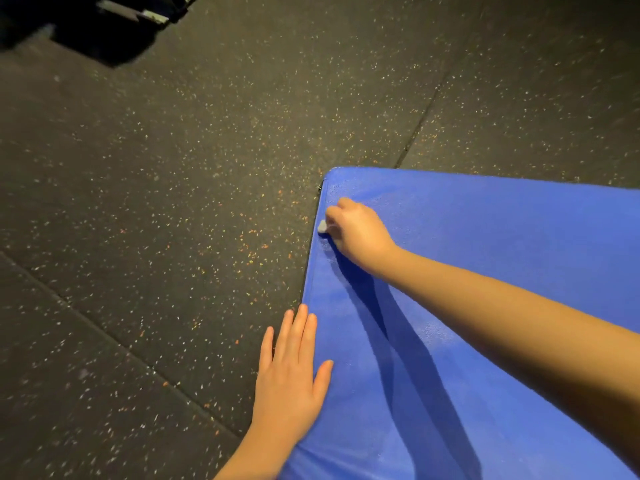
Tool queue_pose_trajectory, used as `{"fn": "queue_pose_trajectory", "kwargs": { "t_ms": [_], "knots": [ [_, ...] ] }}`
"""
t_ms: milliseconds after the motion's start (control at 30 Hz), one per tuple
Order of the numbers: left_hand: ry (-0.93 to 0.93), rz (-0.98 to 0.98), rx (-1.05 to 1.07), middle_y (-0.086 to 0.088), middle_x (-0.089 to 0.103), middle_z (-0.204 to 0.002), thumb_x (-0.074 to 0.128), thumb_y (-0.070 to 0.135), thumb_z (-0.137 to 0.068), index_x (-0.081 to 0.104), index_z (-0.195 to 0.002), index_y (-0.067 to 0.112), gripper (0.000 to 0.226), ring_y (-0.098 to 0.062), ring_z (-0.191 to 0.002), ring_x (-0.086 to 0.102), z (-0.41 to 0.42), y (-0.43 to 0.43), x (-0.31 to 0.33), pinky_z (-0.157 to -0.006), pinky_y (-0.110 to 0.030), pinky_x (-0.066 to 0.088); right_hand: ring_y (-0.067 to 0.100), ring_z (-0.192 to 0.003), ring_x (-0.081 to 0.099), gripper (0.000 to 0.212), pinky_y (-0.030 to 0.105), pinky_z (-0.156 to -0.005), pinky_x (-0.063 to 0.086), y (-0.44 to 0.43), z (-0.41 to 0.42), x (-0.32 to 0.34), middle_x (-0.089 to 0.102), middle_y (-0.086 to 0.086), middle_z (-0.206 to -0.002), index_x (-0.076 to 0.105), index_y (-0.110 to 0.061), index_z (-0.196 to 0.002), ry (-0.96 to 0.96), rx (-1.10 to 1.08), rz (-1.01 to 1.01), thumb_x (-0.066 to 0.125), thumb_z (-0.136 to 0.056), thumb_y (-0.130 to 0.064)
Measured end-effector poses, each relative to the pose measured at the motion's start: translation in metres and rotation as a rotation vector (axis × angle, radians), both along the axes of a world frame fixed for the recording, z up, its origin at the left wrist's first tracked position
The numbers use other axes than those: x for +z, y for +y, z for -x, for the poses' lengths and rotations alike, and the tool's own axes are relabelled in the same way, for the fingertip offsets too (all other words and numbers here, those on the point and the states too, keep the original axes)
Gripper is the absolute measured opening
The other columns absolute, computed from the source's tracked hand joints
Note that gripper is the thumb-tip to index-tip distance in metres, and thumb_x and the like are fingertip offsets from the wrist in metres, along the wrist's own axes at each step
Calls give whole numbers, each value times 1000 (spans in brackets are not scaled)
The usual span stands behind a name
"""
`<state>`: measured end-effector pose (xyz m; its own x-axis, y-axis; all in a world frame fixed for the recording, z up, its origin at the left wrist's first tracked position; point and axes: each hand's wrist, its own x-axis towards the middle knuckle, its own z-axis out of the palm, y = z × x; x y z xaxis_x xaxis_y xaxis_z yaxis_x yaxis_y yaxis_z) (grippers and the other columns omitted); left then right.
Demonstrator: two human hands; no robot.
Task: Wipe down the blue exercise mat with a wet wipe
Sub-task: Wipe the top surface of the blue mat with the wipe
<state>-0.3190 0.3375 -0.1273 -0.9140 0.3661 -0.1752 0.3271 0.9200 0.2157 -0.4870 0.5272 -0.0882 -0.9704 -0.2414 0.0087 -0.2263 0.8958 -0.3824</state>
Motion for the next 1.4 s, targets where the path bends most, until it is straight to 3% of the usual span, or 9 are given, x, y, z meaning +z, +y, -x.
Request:
{"fn": "queue_pose_trajectory", "kwargs": {
  "t_ms": [133, 300, 467, 633, 867, 1000, 1100, 1267, 1400],
  "knots": [
    [15, 11, -2, -5, 29, -156, 35, 43, -92, 40, -145, 9, 63, -25, -142, 28, -1, 0, -2, -109, -48, 23, 34, -57, 55, 16, 32, -48, 39, 1, -49, -4, 54, 15, -75, 59, -3, -74, -156, 352, 76, 68, -85, -11],
    [31, 70, 40, -8, 38, -151, 34, 44, -91, 47, -140, 7, 63, -27, -139, 30, -4, 6, 8, -108, -50, 23, 38, -77, 54, 4, 34, -57, 31, 22, -31, -8, 52, 16, -90, 58, -1, -86, -34, -64, 36, 57, -88, -4],
    [-19, -34, 34, -8, 19, -159, 15, 55, -98, 25, -148, 8, 70, -28, -144, 20, -37, 3, 1, -112, -44, 16, 33, -57, 54, 14, 31, -43, 37, 8, -91, -6, 53, 13, -74, 58, -5, -76, -117, 301, 86, 71, -81, -7],
    [12, -75, 46, -6, 16, -160, 22, 54, -97, 19, -150, 10, 69, -27, -146, 17, -36, 3, -3, -113, -44, 16, 30, -50, 46, 25, 19, -44, 10, 32, -71, -6, 44, 9, -65, 51, -4, -67, -39, -59, 136, 76, -71, 0],
    [6, 53, 45, -12, 28, -155, 13, 52, -99, 32, -145, 4, 70, -30, -142, 24, -34, 7, 7, -114, -44, 13, 35, -93, 57, 13, 34, -62, 33, 38, -91, -1, 56, 15, -104, 58, -4, -100, -111, 151, -60, 54, -95, -15],
    [-4, 42, 57, -12, 28, -155, 9, 52, -100, 35, -142, 2, 71, -30, -143, 22, -45, 15, 11, -114, -43, 10, 36, -71, 57, 13, 34, -52, 30, 62, -91, -5, 55, 17, -86, 56, -1, -87, -34, -150, -77, 67, -84, -6],
    [-6, 10, 55, -10, 19, -158, 11, 55, -99, 26, -146, 4, 72, -30, -146, 15, -52, 17, 6, -114, -42, 14, 32, -45, 52, 30, 25, -40, 28, 54, -128, -2, 51, 13, -63, 54, -6, -69, -115, 77, 69, 83, -63, -1],
    [8, 7, 67, -9, 17, -159, 12, 56, -98, 23, -149, 5, 73, -27, -147, 11, -51, 17, 2, -115, -41, 14, 36, -77, 57, 15, 33, -56, 29, 89, -117, -5, 55, 17, -90, 55, -2, -92, -36, -148, -82, 62, -90, -15],
    [-8, 17, 72, -9, 18, -159, 12, 56, -97, 25, -148, 4, 74, -27, -147, 12, -51, 17, 2, -115, -41, 13, 39, -70, 57, 9, 32, -54, 28, 86, -137, -4, 56, 19, -85, 57, -2, -86, -105, -146, -57, 65, -84, -6]
  ]
}}
